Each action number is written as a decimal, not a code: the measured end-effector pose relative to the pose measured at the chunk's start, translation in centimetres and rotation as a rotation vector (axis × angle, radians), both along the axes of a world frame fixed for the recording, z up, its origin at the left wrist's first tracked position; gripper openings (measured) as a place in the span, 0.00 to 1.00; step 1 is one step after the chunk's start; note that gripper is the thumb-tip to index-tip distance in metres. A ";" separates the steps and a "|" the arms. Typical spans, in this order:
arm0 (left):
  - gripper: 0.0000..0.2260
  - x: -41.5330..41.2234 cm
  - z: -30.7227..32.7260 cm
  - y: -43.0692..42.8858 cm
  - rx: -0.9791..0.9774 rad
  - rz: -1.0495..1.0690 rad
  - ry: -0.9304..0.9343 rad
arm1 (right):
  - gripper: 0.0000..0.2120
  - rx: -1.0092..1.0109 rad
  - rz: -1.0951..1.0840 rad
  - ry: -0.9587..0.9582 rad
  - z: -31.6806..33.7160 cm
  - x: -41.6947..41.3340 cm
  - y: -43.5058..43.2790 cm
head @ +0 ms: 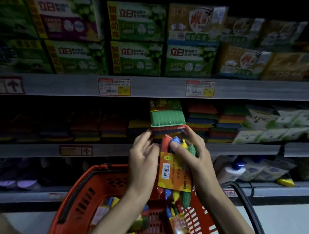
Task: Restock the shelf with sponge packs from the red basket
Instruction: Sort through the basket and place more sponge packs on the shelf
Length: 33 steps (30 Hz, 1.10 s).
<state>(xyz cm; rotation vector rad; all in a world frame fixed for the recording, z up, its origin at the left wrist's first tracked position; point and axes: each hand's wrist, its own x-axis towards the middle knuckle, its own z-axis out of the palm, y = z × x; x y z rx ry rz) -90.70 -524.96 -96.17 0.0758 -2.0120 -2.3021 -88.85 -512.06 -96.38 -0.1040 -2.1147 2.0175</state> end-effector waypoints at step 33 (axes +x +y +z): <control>0.15 -4.4 -1.8 1.5 0.011 0.029 0.040 | 0.48 0.080 -0.050 -0.144 -0.1 -3.6 0.3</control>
